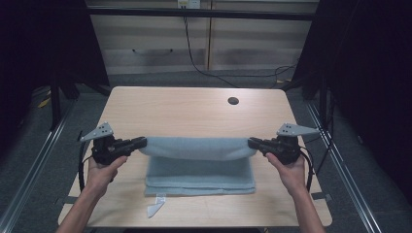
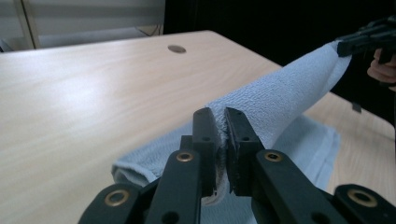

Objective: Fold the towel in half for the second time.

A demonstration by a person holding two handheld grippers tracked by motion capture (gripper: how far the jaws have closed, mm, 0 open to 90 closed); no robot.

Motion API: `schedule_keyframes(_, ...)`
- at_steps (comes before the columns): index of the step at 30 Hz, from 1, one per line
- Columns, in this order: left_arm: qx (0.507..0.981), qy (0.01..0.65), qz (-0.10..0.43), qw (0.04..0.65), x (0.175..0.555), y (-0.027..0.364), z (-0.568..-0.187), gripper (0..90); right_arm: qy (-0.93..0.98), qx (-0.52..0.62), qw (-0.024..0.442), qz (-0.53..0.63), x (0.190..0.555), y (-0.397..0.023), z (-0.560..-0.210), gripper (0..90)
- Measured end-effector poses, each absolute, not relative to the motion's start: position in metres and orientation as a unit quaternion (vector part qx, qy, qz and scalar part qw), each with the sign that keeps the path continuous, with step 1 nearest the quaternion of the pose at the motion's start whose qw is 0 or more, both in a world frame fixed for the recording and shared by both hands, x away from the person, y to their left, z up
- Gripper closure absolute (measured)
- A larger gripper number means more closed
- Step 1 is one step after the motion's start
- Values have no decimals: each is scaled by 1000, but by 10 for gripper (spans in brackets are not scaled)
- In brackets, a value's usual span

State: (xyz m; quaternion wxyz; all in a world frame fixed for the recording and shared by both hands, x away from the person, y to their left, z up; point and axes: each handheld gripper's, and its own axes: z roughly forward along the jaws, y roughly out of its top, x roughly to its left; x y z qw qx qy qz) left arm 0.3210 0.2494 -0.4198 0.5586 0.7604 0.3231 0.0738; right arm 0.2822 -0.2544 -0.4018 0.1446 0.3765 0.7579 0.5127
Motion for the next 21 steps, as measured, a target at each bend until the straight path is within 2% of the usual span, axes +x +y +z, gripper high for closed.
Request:
schedule_keyframes(9, 792, 329, 47, 512, 291, 252, -461, 824, 772, 385, 109, 494, 250, -254, -441, 828)
schedule_keyframes(14, 810, 318, 34, 492, 278, 254, -470, 814, 779, 387, 88, 486, 237, -255, -457, 789)
schedule_keyframes(19, 810, 311, 18, 497, 268, 260, -471, 748, 780, 386, 78, 486, 225, -255, -462, 698)
schedule_keyframes(21, 804, 308, 14, 508, 266, 261, -468, 665, 773, 387, 80, 497, 222, -255, -459, 645)
